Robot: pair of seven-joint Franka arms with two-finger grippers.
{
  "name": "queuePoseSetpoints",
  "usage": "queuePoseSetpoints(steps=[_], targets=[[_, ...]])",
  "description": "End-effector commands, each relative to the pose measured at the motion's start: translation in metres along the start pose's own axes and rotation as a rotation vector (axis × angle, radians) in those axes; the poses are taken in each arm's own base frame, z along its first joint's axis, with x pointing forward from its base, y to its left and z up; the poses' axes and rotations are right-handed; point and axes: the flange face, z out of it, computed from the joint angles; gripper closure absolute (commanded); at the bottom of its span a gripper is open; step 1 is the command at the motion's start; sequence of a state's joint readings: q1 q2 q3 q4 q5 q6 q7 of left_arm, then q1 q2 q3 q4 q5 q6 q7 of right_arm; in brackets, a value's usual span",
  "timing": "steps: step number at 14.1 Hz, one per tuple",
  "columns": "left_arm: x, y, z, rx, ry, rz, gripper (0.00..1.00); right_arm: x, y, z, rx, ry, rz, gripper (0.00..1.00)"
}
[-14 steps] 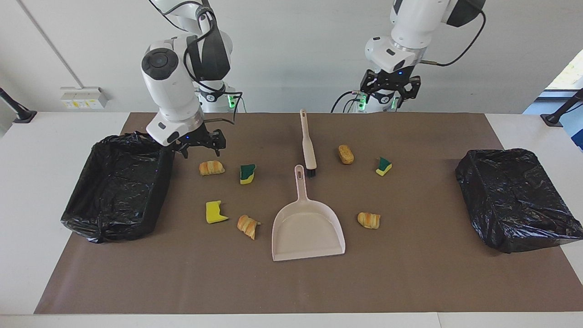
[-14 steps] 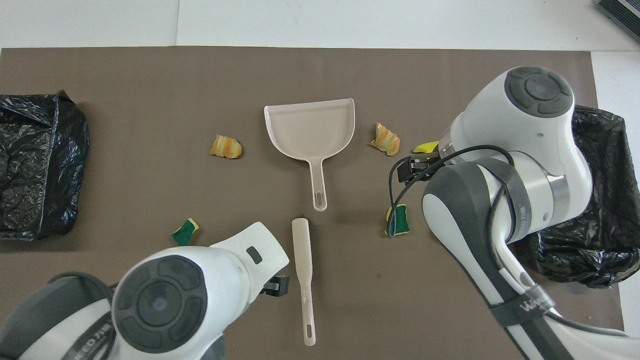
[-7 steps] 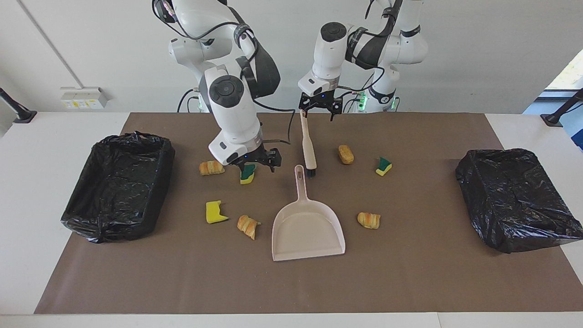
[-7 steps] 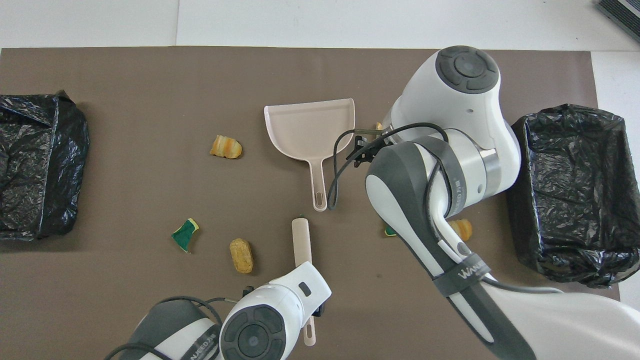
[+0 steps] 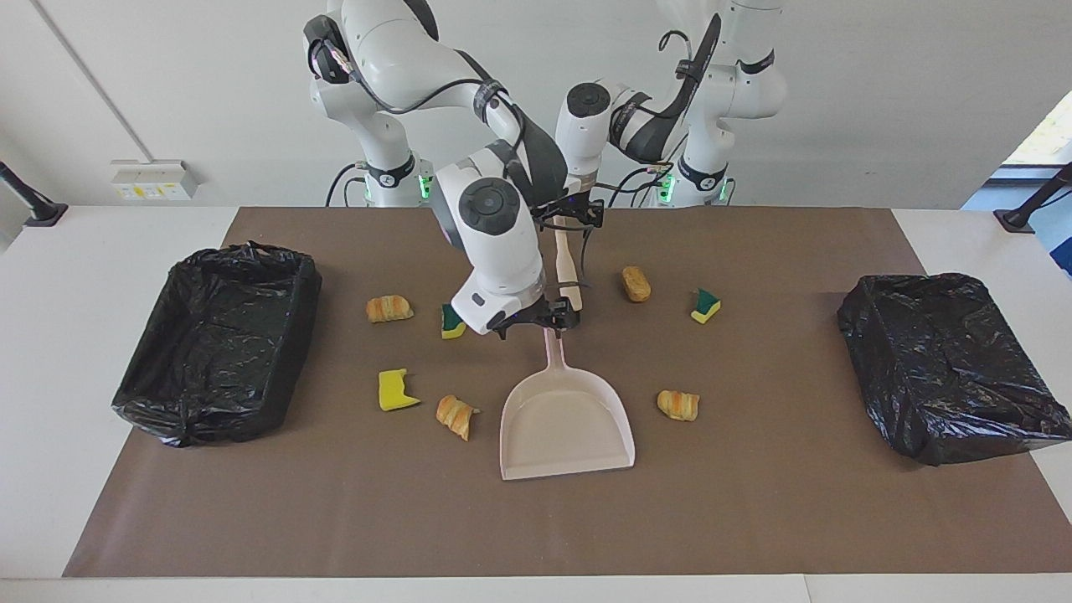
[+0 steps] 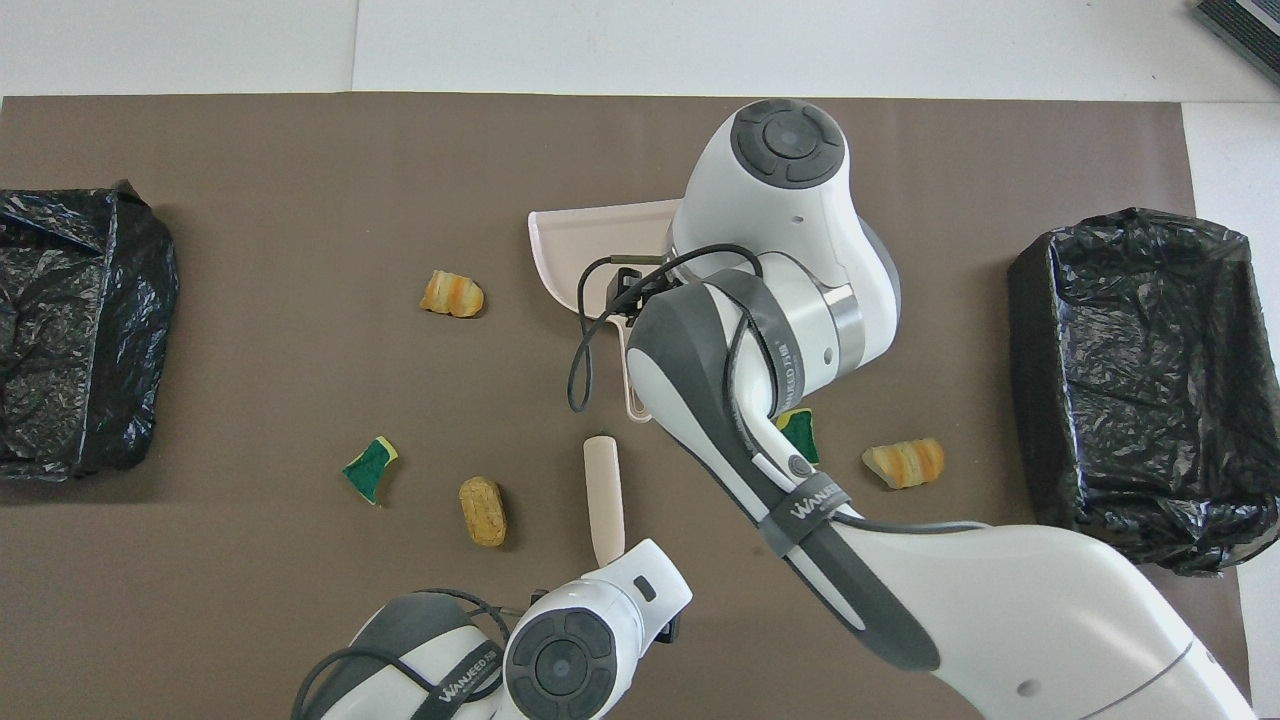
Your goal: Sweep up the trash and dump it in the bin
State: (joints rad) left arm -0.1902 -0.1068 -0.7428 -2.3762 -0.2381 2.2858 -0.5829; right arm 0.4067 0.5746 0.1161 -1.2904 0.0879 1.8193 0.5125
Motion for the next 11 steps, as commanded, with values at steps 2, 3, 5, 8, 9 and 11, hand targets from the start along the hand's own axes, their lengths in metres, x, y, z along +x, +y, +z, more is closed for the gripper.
queuePoseSetpoints(steps=[2, 3, 5, 8, 9, 11], targets=[[-0.009, 0.002, 0.001, -0.002, 0.010, -0.028, 0.05, -0.007, -0.016, 0.014, -0.087, -0.010, -0.140, 0.00], [-0.011, -0.001, 0.004, 0.008, 0.003, -0.045, 0.13, -0.007, -0.019, 0.022, -0.090, -0.015, -0.151, 0.00], [-0.011, -0.002, 0.004, 0.011, -0.002, -0.047, 0.64, -0.012, -0.025, 0.033, -0.101, -0.018, -0.183, 0.00], [-0.009, -0.005, 0.003, 0.024, -0.023, -0.041, 1.00, -0.010, -0.025, 0.042, -0.106, -0.025, -0.273, 0.00], [-0.007, -0.007, 0.001, 0.032, -0.018, -0.042, 1.00, -0.012, -0.032, 0.055, -0.118, -0.026, -0.288, 0.00], [-0.009, -0.015, -0.015, 0.057, -0.012, -0.050, 1.00, -0.013, -0.035, 0.058, -0.124, -0.024, -0.295, 0.00]])
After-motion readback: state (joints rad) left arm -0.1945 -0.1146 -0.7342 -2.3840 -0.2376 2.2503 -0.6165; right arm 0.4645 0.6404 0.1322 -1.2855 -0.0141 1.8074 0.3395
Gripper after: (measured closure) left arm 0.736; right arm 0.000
